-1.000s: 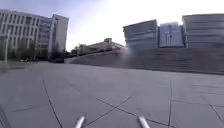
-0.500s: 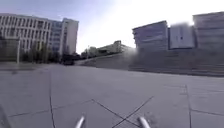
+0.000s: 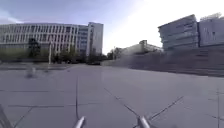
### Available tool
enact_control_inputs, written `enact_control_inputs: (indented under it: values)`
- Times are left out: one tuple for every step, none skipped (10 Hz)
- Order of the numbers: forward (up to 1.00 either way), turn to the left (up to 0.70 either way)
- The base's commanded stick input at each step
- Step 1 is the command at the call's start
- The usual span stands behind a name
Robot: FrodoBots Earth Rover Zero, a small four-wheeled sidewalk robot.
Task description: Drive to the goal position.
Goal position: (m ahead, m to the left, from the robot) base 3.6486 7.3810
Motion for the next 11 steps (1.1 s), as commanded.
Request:
enact_control_inputs:
  values:
    - [1.0, 0.27]
    - [1.0, 0.27]
    - [1.0, 0.27]
    - [1.0, 0.27]
    - [1.0, 0.27]
    - [1.0, 0.27]
    - [1.0, 0.27]
    - [1.0, 0.27]
    - [1.0, 0.27]
    - [1.0, 0.27]
    - [1.0, 0.27]
